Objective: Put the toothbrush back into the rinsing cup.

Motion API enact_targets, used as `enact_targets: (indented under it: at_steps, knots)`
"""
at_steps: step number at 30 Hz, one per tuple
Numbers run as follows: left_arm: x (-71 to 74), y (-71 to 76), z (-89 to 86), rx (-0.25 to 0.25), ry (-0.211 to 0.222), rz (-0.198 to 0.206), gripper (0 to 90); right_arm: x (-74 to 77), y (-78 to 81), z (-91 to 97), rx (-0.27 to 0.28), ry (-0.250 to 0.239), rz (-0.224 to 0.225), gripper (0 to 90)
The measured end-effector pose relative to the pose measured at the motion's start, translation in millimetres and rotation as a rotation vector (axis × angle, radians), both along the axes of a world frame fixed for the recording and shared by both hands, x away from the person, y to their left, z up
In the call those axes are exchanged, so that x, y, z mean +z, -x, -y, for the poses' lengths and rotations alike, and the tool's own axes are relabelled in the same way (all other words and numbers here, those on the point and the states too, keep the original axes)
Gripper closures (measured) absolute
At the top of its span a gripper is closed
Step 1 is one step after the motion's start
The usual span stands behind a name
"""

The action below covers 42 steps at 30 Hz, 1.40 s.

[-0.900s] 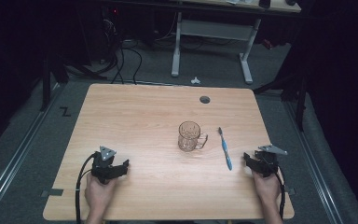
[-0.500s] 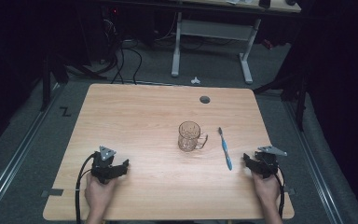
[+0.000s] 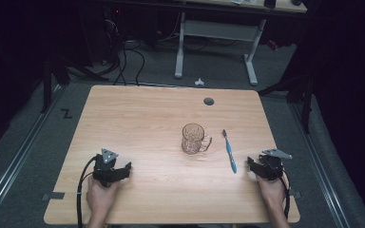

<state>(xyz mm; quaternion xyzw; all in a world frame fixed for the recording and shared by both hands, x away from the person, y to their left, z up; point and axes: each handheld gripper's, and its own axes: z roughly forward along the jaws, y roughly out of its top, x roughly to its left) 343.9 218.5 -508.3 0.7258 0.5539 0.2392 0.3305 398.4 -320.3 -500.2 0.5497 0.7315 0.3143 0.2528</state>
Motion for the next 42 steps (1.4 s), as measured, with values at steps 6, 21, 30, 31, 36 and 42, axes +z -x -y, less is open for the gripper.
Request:
enact_targets:
  at_steps: [6,21,30,31,36,42]
  knots:
    - [-0.1,0.0,0.1,0.001,0.002,0.001,24.7,2.0,-1.8,-0.4,0.034,0.007,-0.025,42.4]
    - [-0.1,-0.1,0.5,0.0,-0.003,0.001,24.7,10.6,4.3,-6.9,0.066,-0.035,-0.014,54.4]
    - [-0.1,-0.1,0.5,0.001,-0.002,0.001,24.7,16.3,4.7,-13.3,0.094,-0.044,-0.004,56.9]
    - [-0.1,-0.1,0.5,0.0,-0.002,0.001,24.7,16.9,4.6,-14.3,0.097,-0.045,-0.006,57.3]
    - [-0.1,-0.1,0.5,0.0,-0.003,0.001,24.6,21.0,4.4,-17.6,0.114,-0.054,-0.007,58.7]
    - [-0.1,-0.1,0.6,0.001,-0.003,0.001,24.6,27.2,2.4,-21.2,0.13,-0.057,-0.009,60.9]
